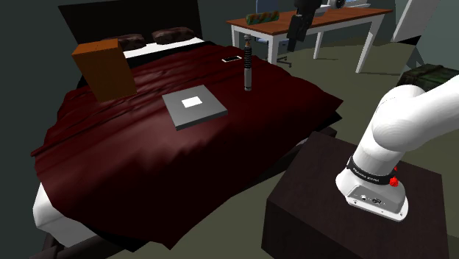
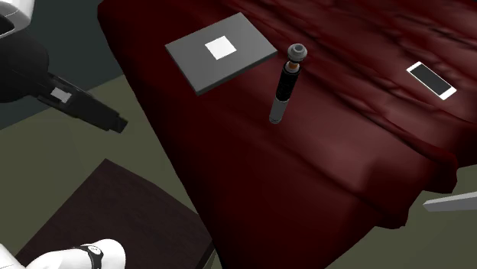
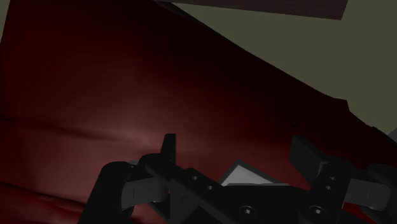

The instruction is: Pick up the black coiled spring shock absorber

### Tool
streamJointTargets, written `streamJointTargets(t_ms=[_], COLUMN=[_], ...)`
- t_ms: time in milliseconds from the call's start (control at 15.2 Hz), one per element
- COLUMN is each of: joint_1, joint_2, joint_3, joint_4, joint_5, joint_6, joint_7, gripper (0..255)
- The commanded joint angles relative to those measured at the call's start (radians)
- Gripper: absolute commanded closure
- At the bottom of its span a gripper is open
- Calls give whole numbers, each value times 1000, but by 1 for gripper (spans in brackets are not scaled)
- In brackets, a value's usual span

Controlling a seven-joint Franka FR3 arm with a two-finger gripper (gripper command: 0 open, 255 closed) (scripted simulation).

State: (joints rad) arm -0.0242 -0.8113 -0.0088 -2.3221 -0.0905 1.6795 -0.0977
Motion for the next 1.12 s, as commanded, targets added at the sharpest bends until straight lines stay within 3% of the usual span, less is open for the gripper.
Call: streamJointTargets(t_ms=[0,594,1056], joint_1=[0,24,78], joint_2=[0,236,482], joint_3=[0,-214,-377], joint_4=[0,79,234], joint_5=[0,20,145], joint_6=[0,225,335], joint_7=[0,-250,-482], gripper=[0,0,0])
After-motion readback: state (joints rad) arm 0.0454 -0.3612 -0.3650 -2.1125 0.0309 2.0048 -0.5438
